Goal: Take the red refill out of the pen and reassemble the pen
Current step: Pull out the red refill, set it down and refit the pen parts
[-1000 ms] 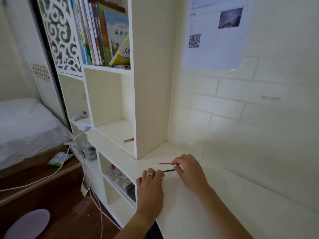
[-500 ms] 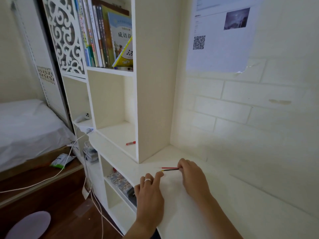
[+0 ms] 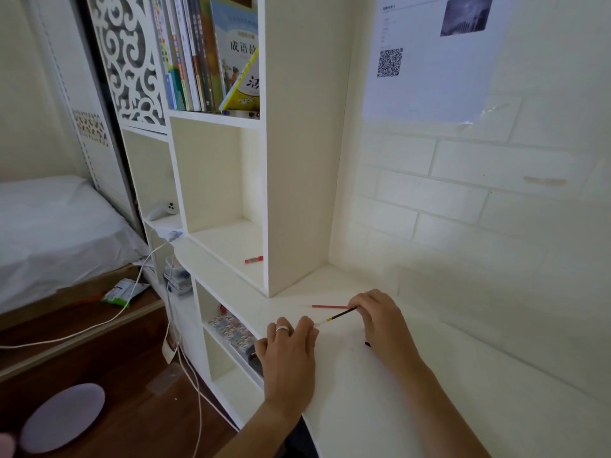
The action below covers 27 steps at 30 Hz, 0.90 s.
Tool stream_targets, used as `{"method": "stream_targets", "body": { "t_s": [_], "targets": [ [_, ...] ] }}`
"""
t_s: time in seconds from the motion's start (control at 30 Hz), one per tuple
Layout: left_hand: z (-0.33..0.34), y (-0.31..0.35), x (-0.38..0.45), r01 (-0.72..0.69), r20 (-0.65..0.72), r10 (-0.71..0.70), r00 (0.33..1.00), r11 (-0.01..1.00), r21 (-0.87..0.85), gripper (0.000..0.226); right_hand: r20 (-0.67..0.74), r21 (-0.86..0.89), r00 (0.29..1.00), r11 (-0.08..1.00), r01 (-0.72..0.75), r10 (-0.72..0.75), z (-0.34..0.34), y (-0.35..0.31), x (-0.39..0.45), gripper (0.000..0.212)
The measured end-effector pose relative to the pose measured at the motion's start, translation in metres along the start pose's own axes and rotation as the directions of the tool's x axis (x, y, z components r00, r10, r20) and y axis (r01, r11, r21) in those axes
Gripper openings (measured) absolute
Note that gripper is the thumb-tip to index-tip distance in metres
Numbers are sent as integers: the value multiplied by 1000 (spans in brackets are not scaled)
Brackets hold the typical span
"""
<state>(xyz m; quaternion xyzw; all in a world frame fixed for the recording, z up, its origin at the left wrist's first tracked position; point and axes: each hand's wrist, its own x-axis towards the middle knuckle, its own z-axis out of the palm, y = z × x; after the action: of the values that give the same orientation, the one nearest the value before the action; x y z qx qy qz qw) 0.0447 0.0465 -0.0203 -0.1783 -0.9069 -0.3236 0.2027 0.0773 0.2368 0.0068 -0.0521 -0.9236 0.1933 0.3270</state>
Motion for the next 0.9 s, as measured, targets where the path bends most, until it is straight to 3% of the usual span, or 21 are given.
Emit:
{"method": "stream_targets", "body": {
  "t_s": [0.67, 0.9],
  "targets": [
    [-1, 0, 2, -43, 73, 45, 996, 998, -36, 18, -17, 22, 1000, 1000, -11, 11, -4, -5, -3, 23],
    [-1, 0, 2, -71, 79, 70, 994, 998, 1, 33, -52, 3, 998, 1000, 26, -26, -5, -6, -3, 28]
  ]
}}
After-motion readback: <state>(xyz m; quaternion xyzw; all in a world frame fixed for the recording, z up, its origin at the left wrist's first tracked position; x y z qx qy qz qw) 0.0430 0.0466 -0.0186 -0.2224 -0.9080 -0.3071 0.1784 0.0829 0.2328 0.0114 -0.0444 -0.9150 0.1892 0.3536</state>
